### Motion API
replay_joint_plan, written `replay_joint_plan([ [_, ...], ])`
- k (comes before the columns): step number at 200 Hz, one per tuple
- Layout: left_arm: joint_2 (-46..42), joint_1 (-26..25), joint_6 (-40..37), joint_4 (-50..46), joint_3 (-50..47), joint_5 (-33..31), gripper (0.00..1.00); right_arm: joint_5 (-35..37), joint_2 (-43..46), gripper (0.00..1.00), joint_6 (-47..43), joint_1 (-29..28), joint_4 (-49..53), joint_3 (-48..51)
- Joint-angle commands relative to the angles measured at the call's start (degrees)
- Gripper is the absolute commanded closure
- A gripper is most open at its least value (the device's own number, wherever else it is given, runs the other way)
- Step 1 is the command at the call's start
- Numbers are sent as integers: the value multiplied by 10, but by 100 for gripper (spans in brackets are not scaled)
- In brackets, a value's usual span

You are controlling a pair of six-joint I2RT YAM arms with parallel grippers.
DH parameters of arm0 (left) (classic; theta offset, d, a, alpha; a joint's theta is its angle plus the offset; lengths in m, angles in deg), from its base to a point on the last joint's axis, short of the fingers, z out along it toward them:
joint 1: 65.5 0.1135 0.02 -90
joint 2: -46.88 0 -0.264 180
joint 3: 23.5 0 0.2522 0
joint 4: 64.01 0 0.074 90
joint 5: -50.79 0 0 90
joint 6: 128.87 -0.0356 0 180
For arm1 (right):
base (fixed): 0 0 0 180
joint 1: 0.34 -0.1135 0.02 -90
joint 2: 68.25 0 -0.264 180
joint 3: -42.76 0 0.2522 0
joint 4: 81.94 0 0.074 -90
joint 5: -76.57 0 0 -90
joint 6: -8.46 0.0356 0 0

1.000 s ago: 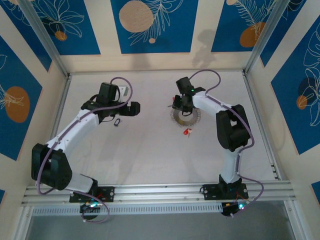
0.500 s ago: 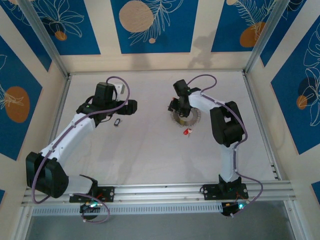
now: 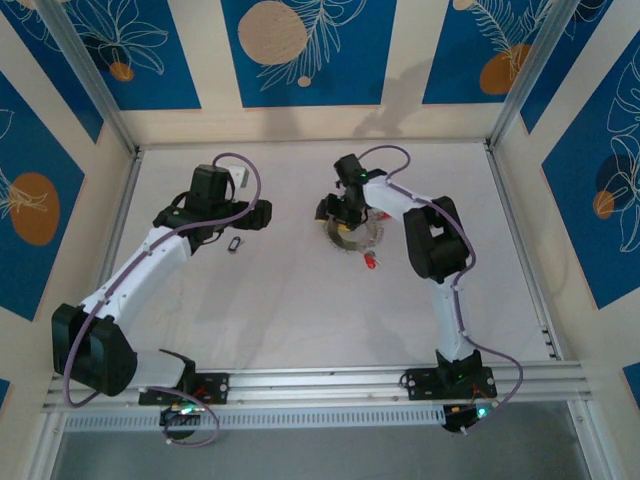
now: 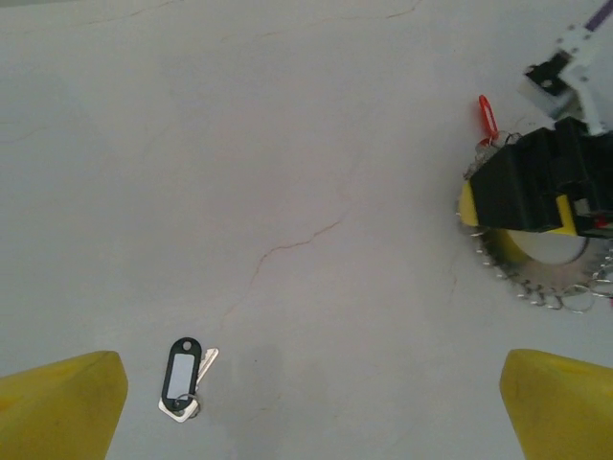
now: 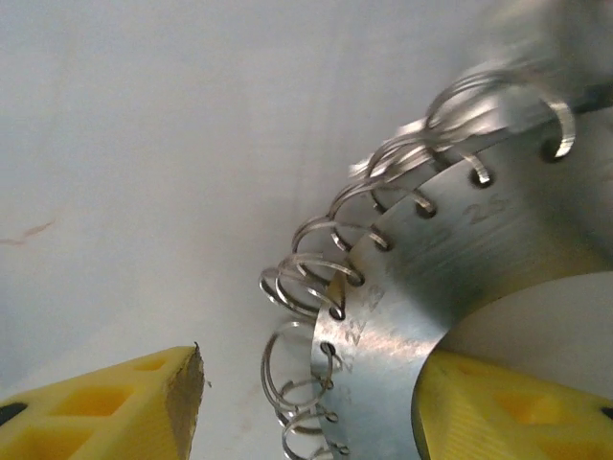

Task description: Put the keys on the keyring

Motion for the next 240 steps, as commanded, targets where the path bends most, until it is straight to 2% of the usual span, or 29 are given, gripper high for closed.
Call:
replay_joint_plan([
  [1, -10, -6, -10, -5, -3, -14, 0, -60, -15, 39, -55, -44, 60, -33],
  [22, -14, -9, -4, -1, -7, -16, 0, -57, 24, 39, -63, -83, 50, 16],
  [45, -13, -12, 5, 1, -3, 5, 0, -64, 84, 39, -29, -104, 44, 103],
  [63, -10, -12, 12, 0, 0, 19, 0, -45, 140, 39, -4, -100, 47, 176],
  [106, -21, -15, 14, 6, -7, 19, 0, -74, 288, 38, 18, -80, 2, 315],
  [143, -25, -29, 12, 13, -19, 5, 0, -47, 387, 46, -14, -96, 26, 385],
  [161, -21, -39, 6, 10, -16, 3, 0, -70, 401, 56, -13, -99, 22, 408],
  [179, -17, -45, 2, 8, -13, 6, 0, -90, 397, 58, 19, -126, -15, 427],
  [206, -17, -49, -5, 7, -13, -5, 0, -63, 373, 53, 65, -175, -59, 445],
  [219, -18, -51, -11, 4, -13, -13, 0, -46, 362, 51, 76, -173, -74, 456],
  [240, -20, -57, -21, 2, -13, -26, 0, -61, 341, 47, 72, -159, -97, 471],
])
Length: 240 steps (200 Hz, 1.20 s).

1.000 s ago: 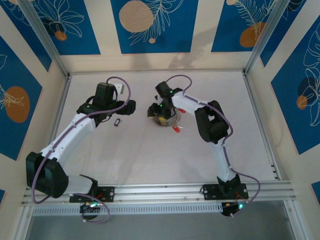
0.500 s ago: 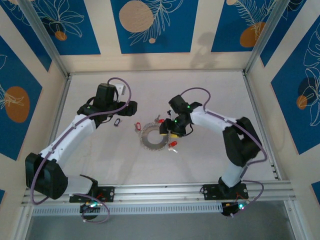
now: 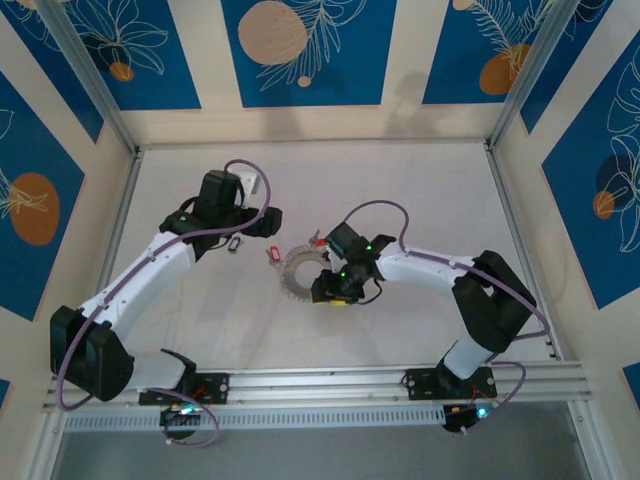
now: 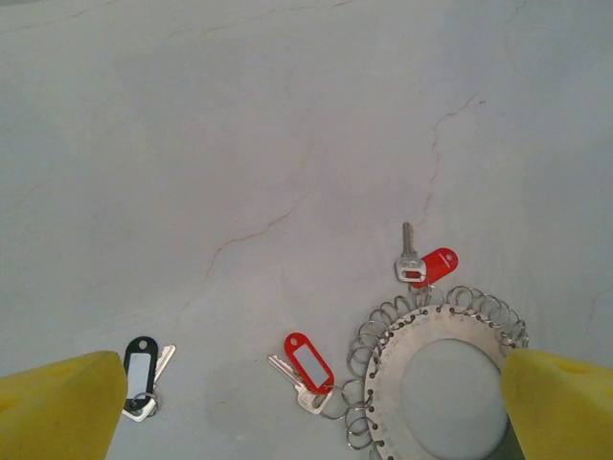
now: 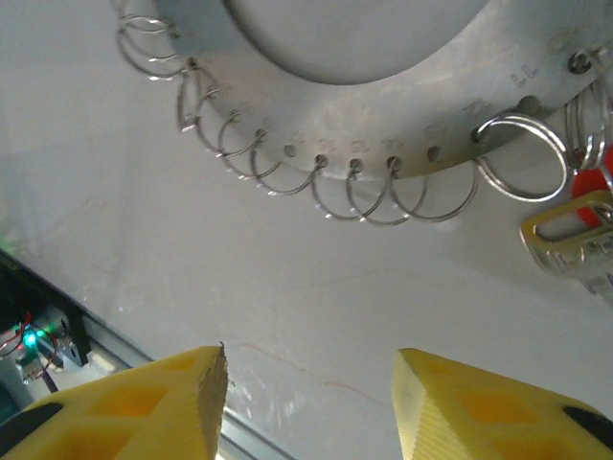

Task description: Put the keys on the keyring

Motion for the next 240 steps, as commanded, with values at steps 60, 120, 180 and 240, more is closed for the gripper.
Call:
replay_joint_plan([
  [60, -4, -22, -34, 2, -5, -34, 0, 25, -30, 44, -12, 125, -47, 62],
  [120, 3, -30, -45, 0, -3, -40, 0, -8, 20, 41, -30, 229, -162, 113],
  [180, 7, -37, -48, -1, -2, -49, 0, 87, 166, 41, 51, 127, -89, 138],
  [240, 3, -50, -55, -1, -4, -65, 0, 54, 206, 67, 235, 58, -161, 200],
])
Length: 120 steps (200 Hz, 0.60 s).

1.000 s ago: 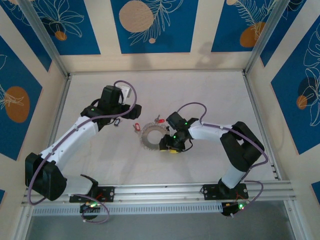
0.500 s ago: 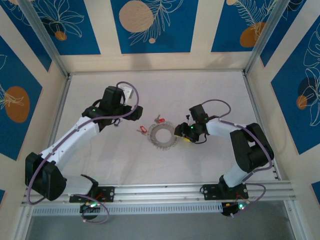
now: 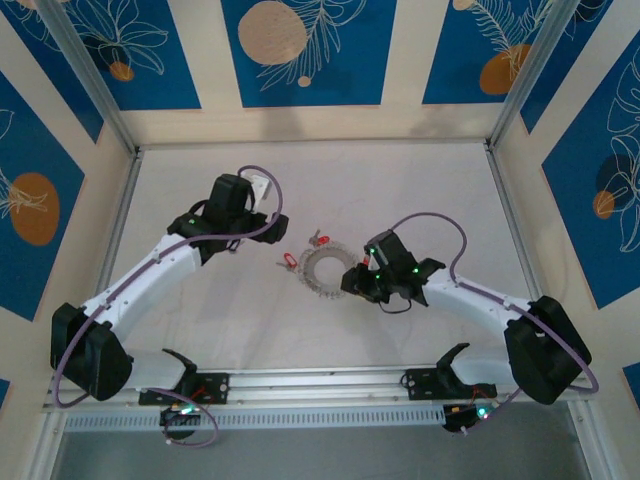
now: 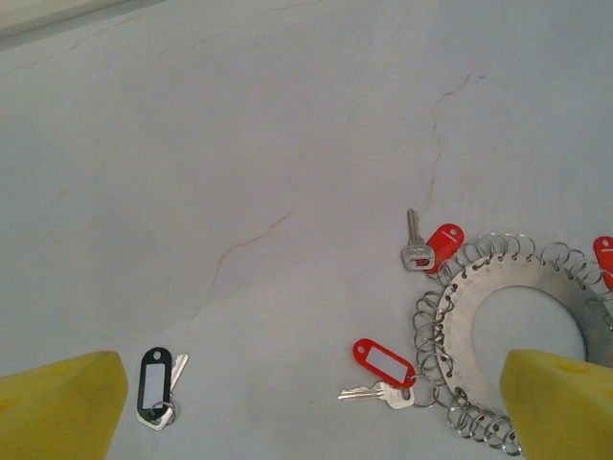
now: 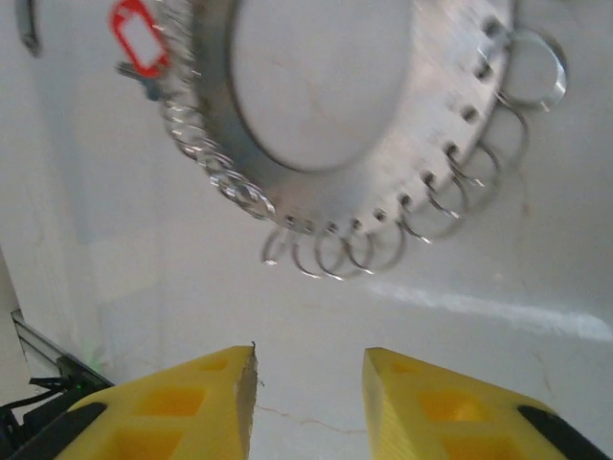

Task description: Put the keys on the keyring

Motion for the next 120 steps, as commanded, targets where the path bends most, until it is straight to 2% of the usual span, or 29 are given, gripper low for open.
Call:
replay_joint_plan([
  [1, 1, -9, -11, -1, -4, -19, 0, -2, -5, 67, 93, -18, -23, 7],
  [10, 0, -10, -12, -2, -4, -22, 0, -14, -18, 68, 105, -23, -37, 1],
  [19, -1, -12, -14, -2, -5, -26, 0, -25, -32, 79, 112, -27, -50, -5],
  [29, -2, -14, -15, -2, -5, -29, 0, -30, -49, 83, 116, -33, -62, -14],
  [50, -4, -16, -17, -2, -3, -31, 0, -27, -83, 83, 132, -45, -74, -30],
  [95, -2, -22, -18, 2, -6, -39, 0, -18, -135, 76, 167, -51, -107, -42],
  [120, 1, -26, -21, -1, -5, -49, 0, -2, -152, 76, 169, -56, -77, -66],
])
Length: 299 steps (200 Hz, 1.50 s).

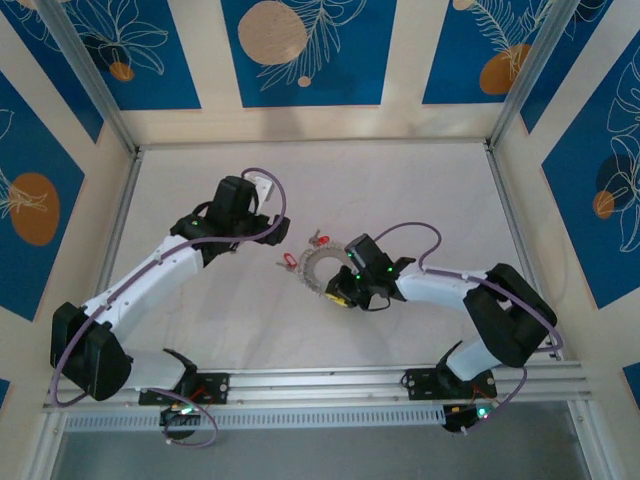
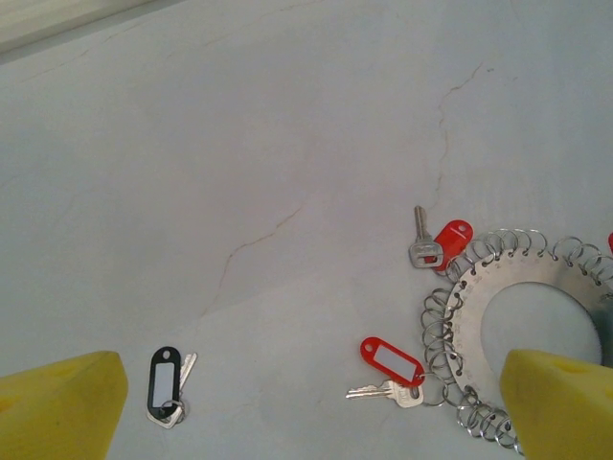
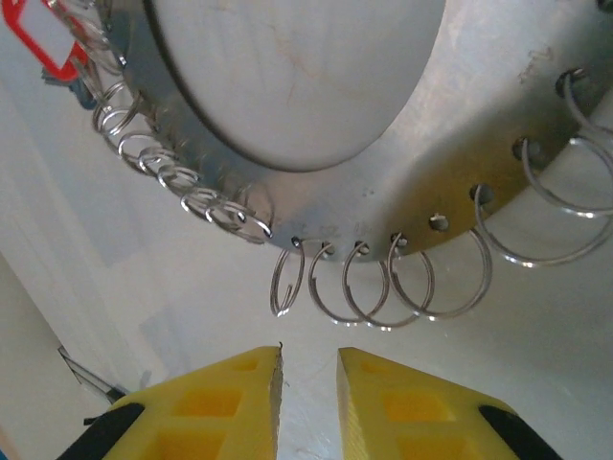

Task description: Put the keys on the keyring

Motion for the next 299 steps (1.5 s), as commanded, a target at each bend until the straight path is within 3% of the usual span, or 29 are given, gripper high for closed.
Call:
replay_joint_plan([
  [1, 1, -11, -15, -1, -3, -20, 0, 13, -13, 76, 22, -7, 12, -32],
  [84, 10, -16, -20, -4, 0, -32, 0, 12, -65, 75, 61, -12, -11, -35],
  [299, 16, -23, -24, -6, 0, -44, 0, 26, -75, 83, 134, -29, 8, -64],
])
